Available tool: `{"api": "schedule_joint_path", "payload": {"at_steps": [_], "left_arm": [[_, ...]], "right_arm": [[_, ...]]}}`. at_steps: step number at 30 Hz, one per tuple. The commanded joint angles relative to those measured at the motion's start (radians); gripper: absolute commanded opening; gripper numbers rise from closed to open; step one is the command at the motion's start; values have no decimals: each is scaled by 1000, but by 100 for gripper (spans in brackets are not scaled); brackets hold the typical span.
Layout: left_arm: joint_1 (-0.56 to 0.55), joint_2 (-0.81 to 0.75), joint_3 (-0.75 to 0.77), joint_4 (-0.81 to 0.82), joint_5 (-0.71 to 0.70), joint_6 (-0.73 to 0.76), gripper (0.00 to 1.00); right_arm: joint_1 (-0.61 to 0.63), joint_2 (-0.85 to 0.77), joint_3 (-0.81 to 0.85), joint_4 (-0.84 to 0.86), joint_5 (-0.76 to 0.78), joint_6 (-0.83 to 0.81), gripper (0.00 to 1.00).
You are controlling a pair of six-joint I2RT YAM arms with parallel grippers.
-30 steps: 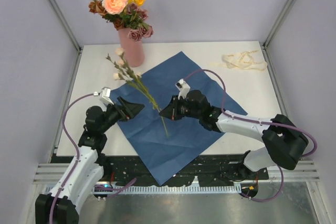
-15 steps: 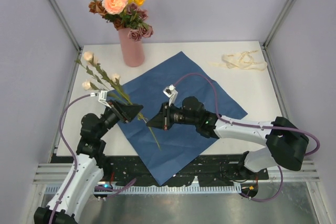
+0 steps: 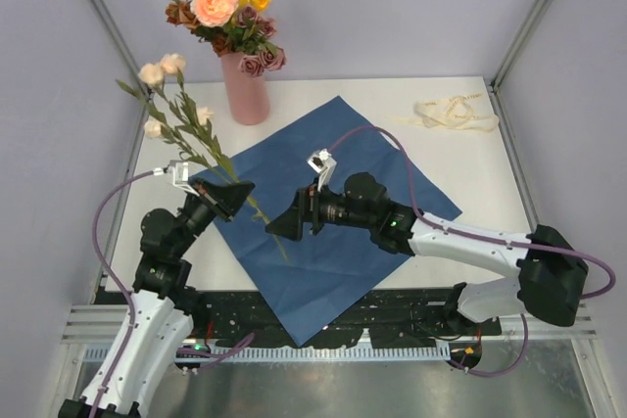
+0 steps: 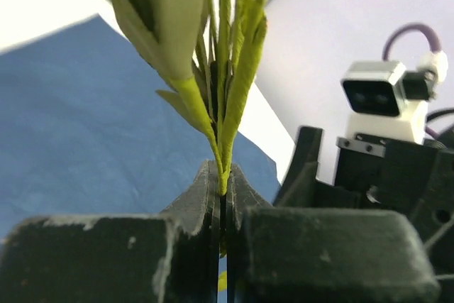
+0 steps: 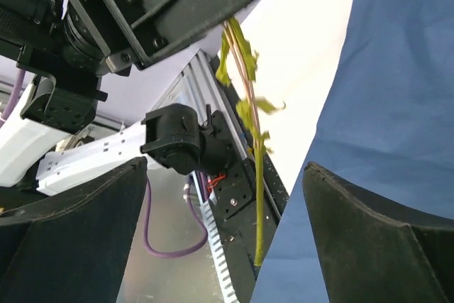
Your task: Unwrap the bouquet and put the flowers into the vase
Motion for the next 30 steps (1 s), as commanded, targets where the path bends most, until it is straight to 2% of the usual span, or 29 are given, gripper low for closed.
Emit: {"api": "schedule_joint_path", "payload": {"at_steps": [1, 7, 10, 15, 19, 25, 30], "left_arm": [[2, 29, 147, 18, -114, 142, 0], [2, 130, 296, 104, -410, 374, 0], [4, 260, 411, 171, -577, 466, 0], [13, 521, 623, 288, -729, 601, 0], [50, 676, 715, 527, -778, 612, 0], [74, 902, 944, 621, -785, 633, 0], [82, 1044, 1091, 636, -766, 687, 0]], "right_arm": [[1, -168, 71, -131, 161, -129, 95], [-2, -329, 45, -224, 262, -172, 95], [-2, -421, 26, -249, 307, -204, 95], [-4, -540, 19, -324, 412, -272, 95], [-5, -605, 9, -358, 488, -301, 95], [-7, -637, 46, -388, 532, -343, 95], [-10, -657, 106, -442, 603, -409, 95]]}}
